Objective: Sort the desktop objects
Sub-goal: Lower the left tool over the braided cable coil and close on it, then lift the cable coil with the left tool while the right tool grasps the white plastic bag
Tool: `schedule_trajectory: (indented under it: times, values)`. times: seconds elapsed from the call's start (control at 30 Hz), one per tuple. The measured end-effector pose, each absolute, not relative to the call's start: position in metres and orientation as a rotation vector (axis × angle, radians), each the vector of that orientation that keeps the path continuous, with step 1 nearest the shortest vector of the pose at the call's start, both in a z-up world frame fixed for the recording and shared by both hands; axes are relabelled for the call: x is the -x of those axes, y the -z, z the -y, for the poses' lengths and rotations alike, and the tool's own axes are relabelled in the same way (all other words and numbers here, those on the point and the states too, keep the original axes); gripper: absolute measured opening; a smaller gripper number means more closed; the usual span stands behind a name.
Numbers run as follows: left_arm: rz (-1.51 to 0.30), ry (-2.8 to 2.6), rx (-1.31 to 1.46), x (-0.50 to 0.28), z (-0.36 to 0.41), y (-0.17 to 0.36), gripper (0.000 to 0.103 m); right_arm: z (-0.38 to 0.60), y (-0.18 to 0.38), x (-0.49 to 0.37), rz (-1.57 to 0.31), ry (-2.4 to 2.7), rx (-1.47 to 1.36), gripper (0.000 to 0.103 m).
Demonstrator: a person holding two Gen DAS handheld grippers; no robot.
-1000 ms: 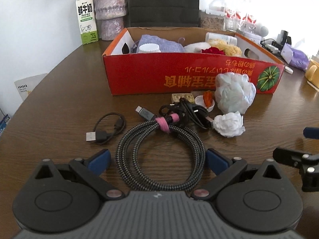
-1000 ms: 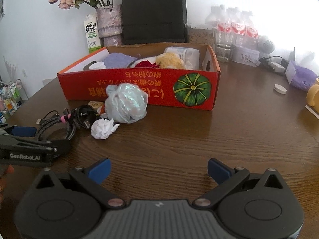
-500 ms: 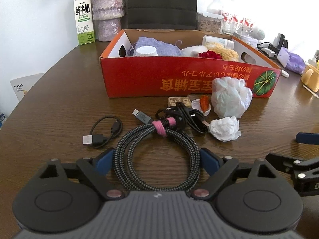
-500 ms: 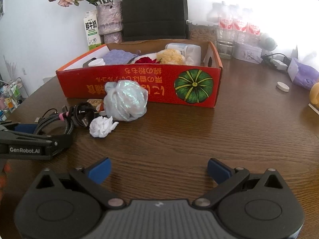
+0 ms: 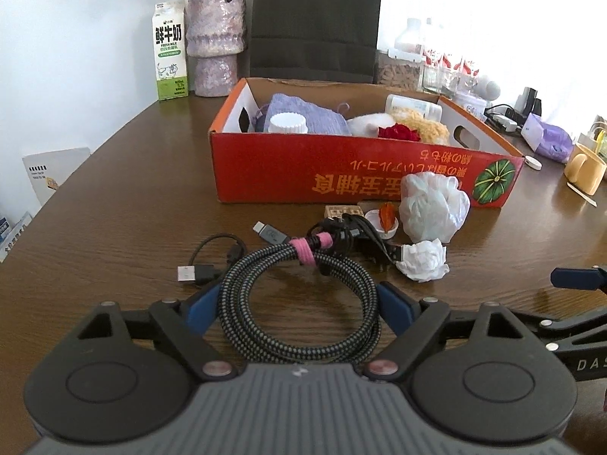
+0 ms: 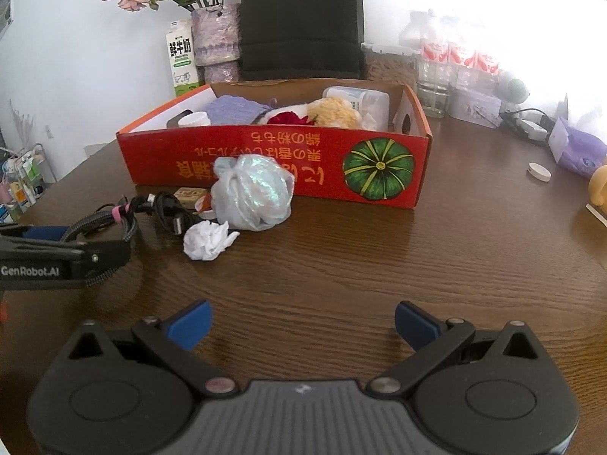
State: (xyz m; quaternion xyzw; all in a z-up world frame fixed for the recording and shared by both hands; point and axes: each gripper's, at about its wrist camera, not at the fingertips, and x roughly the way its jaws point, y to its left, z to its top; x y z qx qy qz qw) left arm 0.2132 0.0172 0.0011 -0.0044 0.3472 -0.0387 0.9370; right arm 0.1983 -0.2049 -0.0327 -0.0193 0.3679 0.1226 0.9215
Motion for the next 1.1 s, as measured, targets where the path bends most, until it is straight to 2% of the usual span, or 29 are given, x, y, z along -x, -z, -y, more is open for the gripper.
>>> schedule_trajectory:
  times: [0.5,0.87,1.1]
  values:
    - [-0.632,0.090,0.031,-0.203,-0.026,-0.021,0.085,0.194,0.027,-0.192,-0.746,-0.257,0.065,0.103]
    - [-0.725,0.070,-0.011,-0.205,-0.026,0.011,0.085,0.194,0.030,-0.191,-0.752,-0.258,0.064,0.103]
    - [-0.768,0.059,-0.057,-0.214,-0.020,0.015,0.091,0.194,0.031,-0.191,-0.754,-0.257,0.062,0.103]
